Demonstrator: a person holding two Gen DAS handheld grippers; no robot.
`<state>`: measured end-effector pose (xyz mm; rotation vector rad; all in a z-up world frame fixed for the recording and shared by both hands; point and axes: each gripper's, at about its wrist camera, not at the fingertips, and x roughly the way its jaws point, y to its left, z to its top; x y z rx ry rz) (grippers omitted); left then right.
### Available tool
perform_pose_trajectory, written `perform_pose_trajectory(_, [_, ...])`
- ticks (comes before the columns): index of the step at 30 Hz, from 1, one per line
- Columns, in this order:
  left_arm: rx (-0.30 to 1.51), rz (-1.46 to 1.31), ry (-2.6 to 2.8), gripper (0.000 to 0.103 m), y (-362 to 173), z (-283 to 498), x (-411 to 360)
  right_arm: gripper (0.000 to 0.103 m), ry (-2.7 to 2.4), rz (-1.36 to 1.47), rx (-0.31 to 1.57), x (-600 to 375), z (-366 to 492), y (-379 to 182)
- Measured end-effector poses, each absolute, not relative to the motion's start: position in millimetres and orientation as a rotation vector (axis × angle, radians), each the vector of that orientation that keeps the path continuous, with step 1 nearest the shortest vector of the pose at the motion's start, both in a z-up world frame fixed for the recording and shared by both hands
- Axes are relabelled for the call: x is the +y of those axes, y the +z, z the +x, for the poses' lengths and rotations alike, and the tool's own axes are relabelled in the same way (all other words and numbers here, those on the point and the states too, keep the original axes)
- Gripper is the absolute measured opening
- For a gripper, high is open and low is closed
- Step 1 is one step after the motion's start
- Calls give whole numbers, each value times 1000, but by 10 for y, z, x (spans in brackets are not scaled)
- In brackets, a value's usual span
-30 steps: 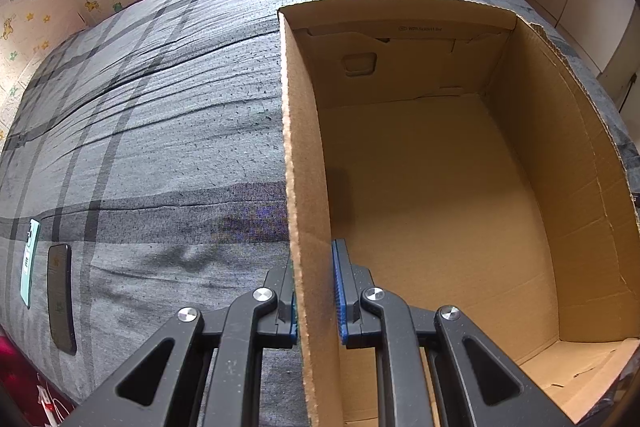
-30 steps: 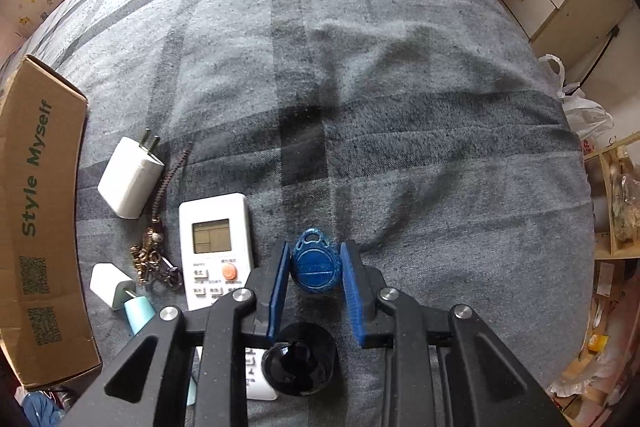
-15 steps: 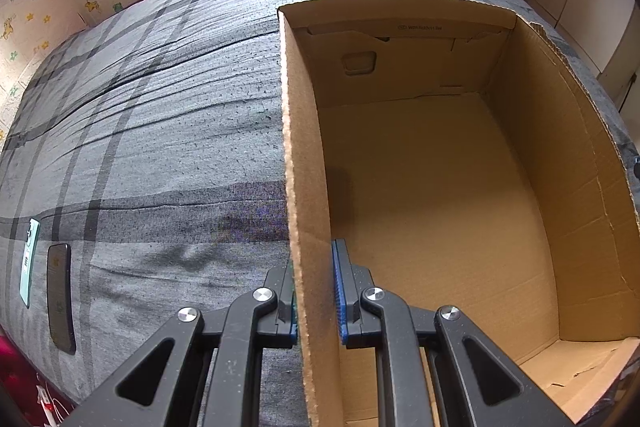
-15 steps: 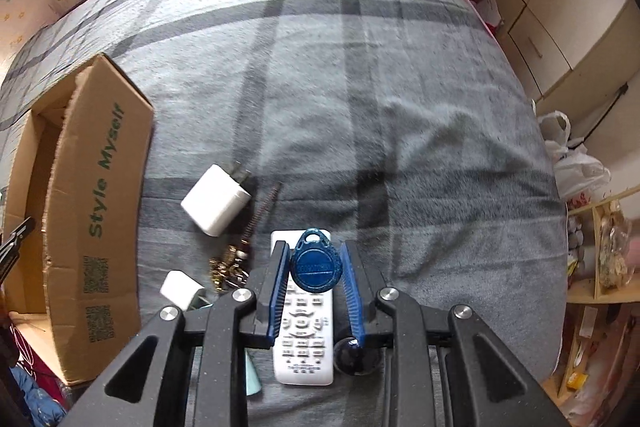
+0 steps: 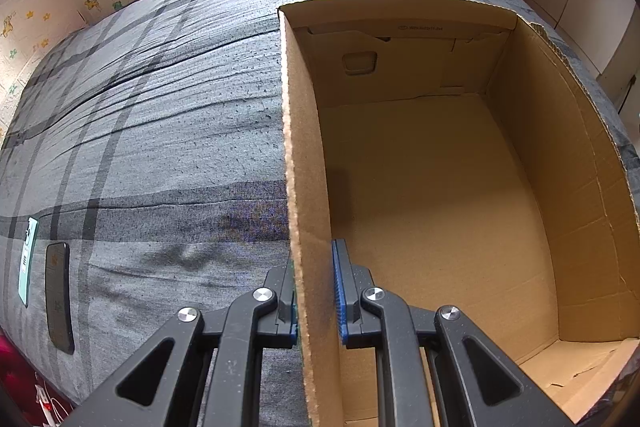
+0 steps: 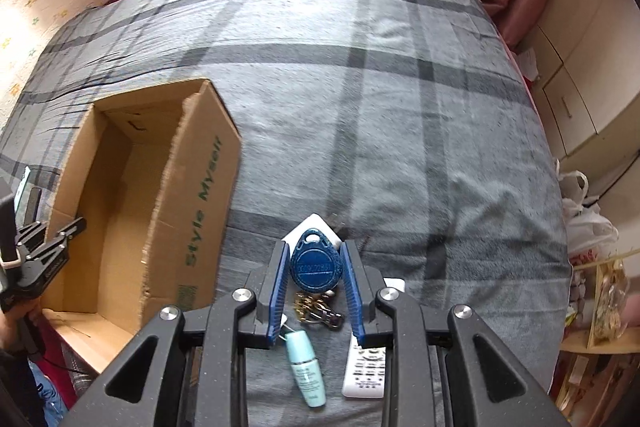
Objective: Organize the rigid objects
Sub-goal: 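Lift the blue key fob and carry it over the box with the right gripper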
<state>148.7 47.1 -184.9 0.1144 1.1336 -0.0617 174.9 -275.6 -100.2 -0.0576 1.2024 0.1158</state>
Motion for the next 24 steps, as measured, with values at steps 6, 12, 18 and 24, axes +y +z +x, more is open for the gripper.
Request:
perform_pose_trajectory(6, [1134, 115, -62, 14, -1848, 1488, 472, 27, 177, -83, 1180, -2401, 1789, -879])
perform_pose_trajectory(12, [1135, 116, -62, 14, -1856, 1488, 470, 28, 241, -101, 1164, -2039, 1802, -783])
perform_pose_trajectory(18, [1137, 114, -63, 14, -1858, 1487, 473, 27, 306, -138, 1153, -1654, 1787, -741])
perform_pose_trajectory(24, [1139, 112, -63, 14, -1863, 1489, 470, 27, 361, -172, 1161, -1294, 1782, -827])
